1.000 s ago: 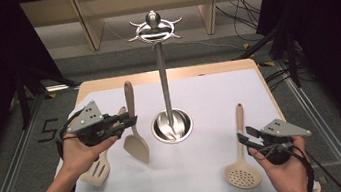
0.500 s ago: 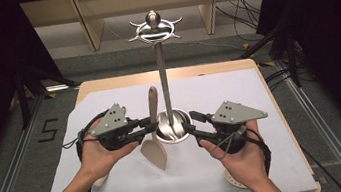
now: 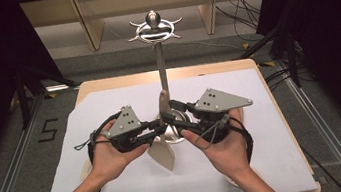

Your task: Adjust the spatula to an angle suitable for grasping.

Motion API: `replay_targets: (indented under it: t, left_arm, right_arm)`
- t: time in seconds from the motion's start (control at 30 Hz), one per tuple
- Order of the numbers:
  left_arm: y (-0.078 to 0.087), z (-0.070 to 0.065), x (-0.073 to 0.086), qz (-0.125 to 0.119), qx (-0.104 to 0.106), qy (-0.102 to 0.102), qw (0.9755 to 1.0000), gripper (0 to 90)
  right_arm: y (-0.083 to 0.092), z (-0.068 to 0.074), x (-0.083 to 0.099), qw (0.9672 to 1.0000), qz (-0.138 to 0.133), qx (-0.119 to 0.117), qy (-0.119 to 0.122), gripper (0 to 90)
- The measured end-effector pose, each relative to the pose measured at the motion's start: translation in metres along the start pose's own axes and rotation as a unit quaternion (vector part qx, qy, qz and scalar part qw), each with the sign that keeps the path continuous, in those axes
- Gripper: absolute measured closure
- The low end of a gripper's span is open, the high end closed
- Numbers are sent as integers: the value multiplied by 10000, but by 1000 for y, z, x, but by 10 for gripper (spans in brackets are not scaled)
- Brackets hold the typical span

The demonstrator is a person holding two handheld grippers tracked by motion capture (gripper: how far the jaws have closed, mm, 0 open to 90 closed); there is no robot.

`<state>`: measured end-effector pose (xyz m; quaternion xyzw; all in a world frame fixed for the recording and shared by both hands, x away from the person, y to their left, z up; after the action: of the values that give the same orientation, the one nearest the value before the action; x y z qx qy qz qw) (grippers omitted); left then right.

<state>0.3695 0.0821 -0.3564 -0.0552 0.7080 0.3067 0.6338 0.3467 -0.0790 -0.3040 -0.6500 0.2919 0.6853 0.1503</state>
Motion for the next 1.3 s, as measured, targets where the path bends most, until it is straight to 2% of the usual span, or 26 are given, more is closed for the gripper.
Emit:
replay_targets:
  t: [0.07,0.1,0.2,0.27,0.33,0.37,0.43,0.5,0.53,0.57,0.6,0.63,0.67,0.7,0.73,0.77,0.8,0.83,0.9,0.93,0.97,1.03,1.13,1.17,1.27,1.3]
  left_arm:
    - [-2,-4,0,52,62,-101,9999,762]
    - [-2,-7,1,60,110,-174,9998,761]
    - [-2,-8,1,34,265,-220,9994,758]
    - [-1,-6,0,-21,640,-359,9973,731]
    - [1,-4,-1,-67,915,-456,9947,598]
    - [1,-2,-2,-79,1090,-479,9929,551]
    - [1,-1,0,12,1358,-424,9898,521]
    - [-1,0,5,123,1642,-485,9852,516]
    - [-2,-1,7,174,1781,-437,9829,527]
    - [-4,-4,10,267,2017,-384,9783,562]
    - [-4,-4,10,267,2017,-384,9783,587]
    - [-5,-5,11,285,2152,-433,9752,587]
    - [-6,-7,12,301,2228,-499,9731,623]
    - [-7,-8,13,351,2259,-493,9723,667]
    - [-7,-8,12,361,2084,-478,9762,743]
    - [-7,-8,12,361,2084,-478,9762,769]
    - [-6,-9,12,413,2043,-273,9777,769]
    - [-6,-9,11,431,2029,-249,9779,771]
    - [-6,-10,7,405,1814,-232,9823,774]
    - [-7,-9,4,396,1732,-351,9835,775]
    - [-6,-9,3,422,1577,-212,9864,775]
    - [-4,-5,-3,327,1309,-221,9906,775]
    - [-2,0,-9,217,1016,-13,9946,775]
    - [-2,1,-10,174,948,66,9953,775]
    - [-1,4,-16,112,898,37,9959,775]
    - [-1,4,-18,61,884,68,9960,775]
  right_arm:
    - [-2,1,0,10000,23,-27,67,640]
    - [-2,0,0,9998,73,40,163,747]
    - [0,-3,-1,9998,38,-82,200,755]
    - [2,-2,-1,9997,94,-190,149,758]
    - [6,-4,-1,9989,70,-315,342,758]
    - [7,-3,-1,9989,123,-373,240,759]
    - [11,-5,-1,9976,135,-586,340,759]
    - [13,-4,0,9955,182,-870,341,759]
    - [13,-4,0,9941,168,-989,401,758]
    - [13,-2,2,9926,131,-1133,426,758]
    - [13,-2,2,9926,131,-1133,426,758]
    - [14,0,3,9909,131,-1279,386,758]
    - [14,0,3,9910,139,-1266,406,758]
    - [14,-1,3,9902,92,-1305,497,757]
    - [13,-1,3,9895,40,-1350,507,757]
    - [14,-1,3,9898,45,-1351,455,757]
    - [14,-1,3,9898,45,-1351,455,757]
    - [14,-2,3,9900,49,-1336,458,758]
    - [15,-4,2,9912,13,-1260,410,752]
    - [17,-5,1,9925,-73,-1183,303,662]
    - [17,-5,1,9925,-73,-1183,303,662]
    - [21,-7,1,9939,-191,-1041,310,604]
    - [28,-13,4,9955,-370,-798,344,582]
    - [31,-16,7,9965,-373,-702,245,582]
    - [39,-25,18,9985,-370,-405,37,583]
    - [44,-32,28,9992,-307,-224,-142,588]
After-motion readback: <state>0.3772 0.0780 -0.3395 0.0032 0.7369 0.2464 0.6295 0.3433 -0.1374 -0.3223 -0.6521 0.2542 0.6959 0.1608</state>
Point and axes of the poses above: each handheld gripper's, and its own axes: y roughly backward along the jaws, x roughly out of its underside, z roughly to its left, the point moved 4 cm from there along -y, roughly forward along the jaws, and after that the axes turned 4 degrees about y, right-handed, at the moved point
